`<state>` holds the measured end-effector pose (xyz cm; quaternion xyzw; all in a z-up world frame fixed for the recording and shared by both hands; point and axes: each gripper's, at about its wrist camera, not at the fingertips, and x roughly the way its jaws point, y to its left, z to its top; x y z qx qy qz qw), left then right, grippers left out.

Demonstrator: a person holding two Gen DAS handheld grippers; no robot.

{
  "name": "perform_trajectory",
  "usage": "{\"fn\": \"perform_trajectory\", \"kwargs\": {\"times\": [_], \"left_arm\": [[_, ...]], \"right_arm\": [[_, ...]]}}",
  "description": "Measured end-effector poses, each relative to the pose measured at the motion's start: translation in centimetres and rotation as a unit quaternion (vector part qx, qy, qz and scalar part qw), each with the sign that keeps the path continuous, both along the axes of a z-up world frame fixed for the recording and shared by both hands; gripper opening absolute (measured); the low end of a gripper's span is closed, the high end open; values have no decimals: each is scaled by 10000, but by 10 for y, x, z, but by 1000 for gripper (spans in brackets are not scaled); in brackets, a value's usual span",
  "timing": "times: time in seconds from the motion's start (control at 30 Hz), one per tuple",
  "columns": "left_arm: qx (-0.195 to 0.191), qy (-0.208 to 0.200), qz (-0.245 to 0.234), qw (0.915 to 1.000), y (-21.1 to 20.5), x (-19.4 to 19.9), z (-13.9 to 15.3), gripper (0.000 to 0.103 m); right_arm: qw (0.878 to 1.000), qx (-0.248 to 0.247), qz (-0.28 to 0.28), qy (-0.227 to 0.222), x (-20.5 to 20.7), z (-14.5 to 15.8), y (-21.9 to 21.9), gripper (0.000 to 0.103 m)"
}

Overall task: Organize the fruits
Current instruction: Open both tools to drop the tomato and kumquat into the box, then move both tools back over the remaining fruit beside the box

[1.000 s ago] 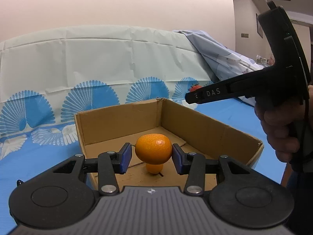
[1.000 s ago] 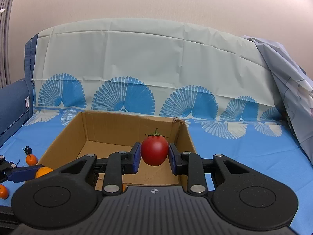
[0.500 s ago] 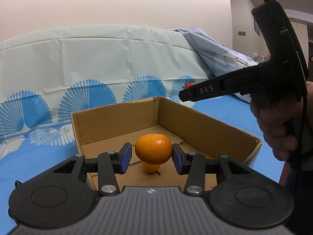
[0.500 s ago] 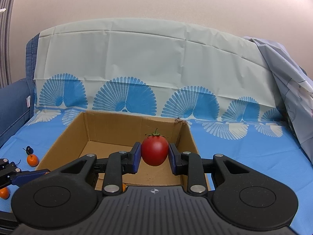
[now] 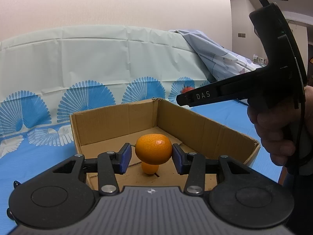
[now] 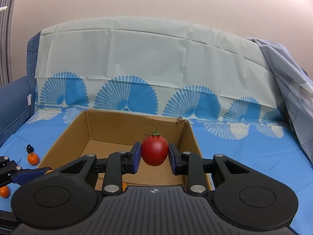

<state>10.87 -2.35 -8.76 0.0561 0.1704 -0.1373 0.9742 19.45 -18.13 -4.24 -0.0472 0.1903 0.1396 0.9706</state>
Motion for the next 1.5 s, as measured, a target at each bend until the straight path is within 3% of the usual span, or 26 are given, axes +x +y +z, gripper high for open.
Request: {"fn": "perform_trajectory", "kwargs": {"times": [0.03,0.07,0.33,0.4,0.6,0.8,0.9,0.97,1.07,1.17,1.3,1.4,1.5], "left_arm": [[12,70,-35,10000,0,1,-1,66],[26,82,-51,10000,-1,1,-1,68],[187,-138,-29,9997,-7,-4,-2,67],[175,-161,-49,9997,-7,-4,-3,63],[174,-236,-133,9995,-1,-9,0,27],[-43,-85,-25,10000,29,-20,15,25],[91,-162,35,9998,49,-24,34,25],[256,-311,162,9991,68,-30,53,25],[555,-490,323,9967,100,-40,77,25],[645,-444,599,9951,136,-50,87,25],[282,184,1361,9901,178,-52,76,26],[-577,-111,1755,9827,204,-64,87,26],[-708,-91,1952,9782,211,-66,92,28]], "right_arm": [[10000,-27,-39,12,1,0,0,47],[10000,-37,-75,11,2,0,0,52],[9999,-84,-129,-30,0,0,2,57],[9998,-92,-140,-54,-2,0,3,59],[9997,-12,-238,-111,-5,2,3,61],[9990,198,-336,-235,-13,8,12,60],[9986,310,-277,-321,-21,12,21,52],[9984,400,-183,-366,-24,15,27,37],[9975,540,-57,-462,-31,20,38,22],[9962,692,13,-521,-36,24,49,21],[9949,905,201,-406,-41,26,64,21],[9944,939,333,-365,-45,26,79,22],[9941,916,472,-350,-53,24,97,22]]}}
